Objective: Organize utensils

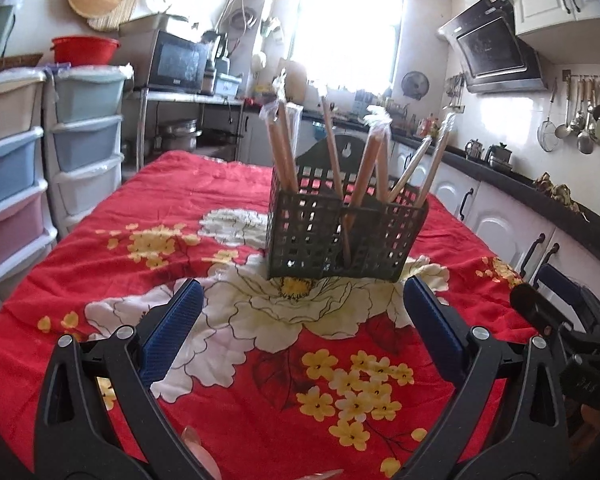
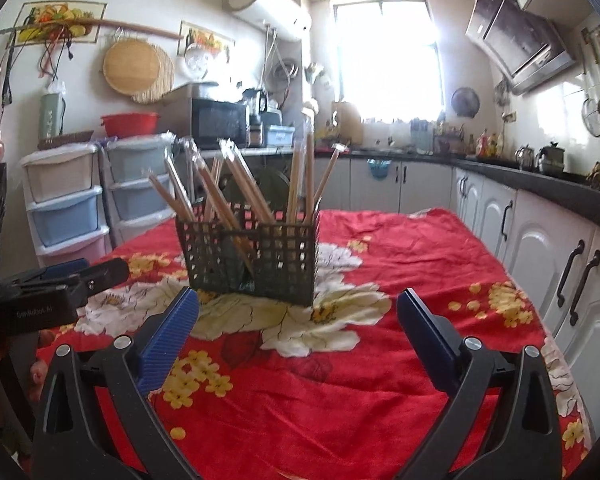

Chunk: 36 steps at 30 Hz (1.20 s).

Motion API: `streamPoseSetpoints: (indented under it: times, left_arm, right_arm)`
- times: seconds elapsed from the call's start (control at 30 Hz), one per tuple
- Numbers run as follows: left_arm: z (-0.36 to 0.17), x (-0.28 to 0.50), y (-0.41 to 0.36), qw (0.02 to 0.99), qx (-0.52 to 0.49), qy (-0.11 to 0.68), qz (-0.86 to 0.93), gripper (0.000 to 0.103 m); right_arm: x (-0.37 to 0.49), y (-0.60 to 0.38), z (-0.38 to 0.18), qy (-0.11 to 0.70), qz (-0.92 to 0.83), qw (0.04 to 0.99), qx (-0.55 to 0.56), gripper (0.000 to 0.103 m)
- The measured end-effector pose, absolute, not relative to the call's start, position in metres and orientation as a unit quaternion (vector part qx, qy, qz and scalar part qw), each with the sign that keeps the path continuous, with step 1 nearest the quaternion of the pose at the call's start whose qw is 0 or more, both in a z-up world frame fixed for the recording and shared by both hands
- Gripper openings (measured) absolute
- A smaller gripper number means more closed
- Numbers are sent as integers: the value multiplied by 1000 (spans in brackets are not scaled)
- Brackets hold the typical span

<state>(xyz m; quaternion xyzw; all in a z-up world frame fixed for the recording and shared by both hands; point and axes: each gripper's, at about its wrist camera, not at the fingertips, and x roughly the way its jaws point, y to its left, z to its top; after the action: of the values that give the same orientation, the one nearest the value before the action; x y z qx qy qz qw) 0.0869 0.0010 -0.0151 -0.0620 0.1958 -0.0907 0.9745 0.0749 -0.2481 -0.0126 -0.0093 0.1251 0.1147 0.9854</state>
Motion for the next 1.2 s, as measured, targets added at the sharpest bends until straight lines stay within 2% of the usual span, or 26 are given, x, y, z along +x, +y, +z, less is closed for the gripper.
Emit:
streamPoseSetpoints:
  times: [0.43, 1.2]
  left_arm:
    - [-14, 70, -3, 985, -55, 132, -94, 92]
    - [-14, 68, -2, 986, -59, 125, -94, 92]
  right_arm:
    - [47, -252, -8, 41, 95, 995, -4, 97]
    - [45, -251, -8, 42, 91, 995, -2, 97]
